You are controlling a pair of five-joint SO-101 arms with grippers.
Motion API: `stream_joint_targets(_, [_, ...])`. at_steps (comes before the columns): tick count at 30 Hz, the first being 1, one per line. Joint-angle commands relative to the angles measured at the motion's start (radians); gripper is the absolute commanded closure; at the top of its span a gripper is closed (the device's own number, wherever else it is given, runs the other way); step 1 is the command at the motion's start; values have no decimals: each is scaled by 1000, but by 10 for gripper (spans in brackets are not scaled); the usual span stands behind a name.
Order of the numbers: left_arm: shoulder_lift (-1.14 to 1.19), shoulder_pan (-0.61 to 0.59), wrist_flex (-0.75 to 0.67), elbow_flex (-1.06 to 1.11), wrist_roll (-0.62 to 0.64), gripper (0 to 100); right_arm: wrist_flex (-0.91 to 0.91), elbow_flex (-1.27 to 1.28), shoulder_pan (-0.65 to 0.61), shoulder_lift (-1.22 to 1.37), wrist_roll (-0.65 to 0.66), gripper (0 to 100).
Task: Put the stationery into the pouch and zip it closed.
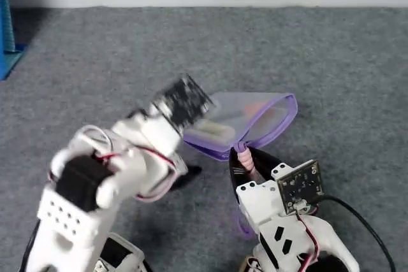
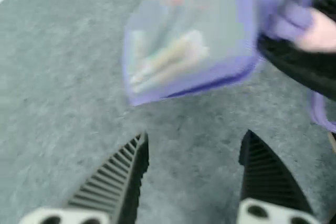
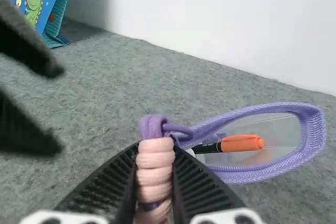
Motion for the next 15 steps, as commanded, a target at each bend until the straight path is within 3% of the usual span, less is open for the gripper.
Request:
stream_joint_targets(1, [-120,61,-106,139,-9,727,-24,-80,7,-5,12,991])
stream_joint_targets(11, [-367,68,-437,496,35,727,-24,-87,4,-5,5,991])
stream_joint_targets(15, [-405,150,-505,595,49,727,-24,-126,4,-5,3,991])
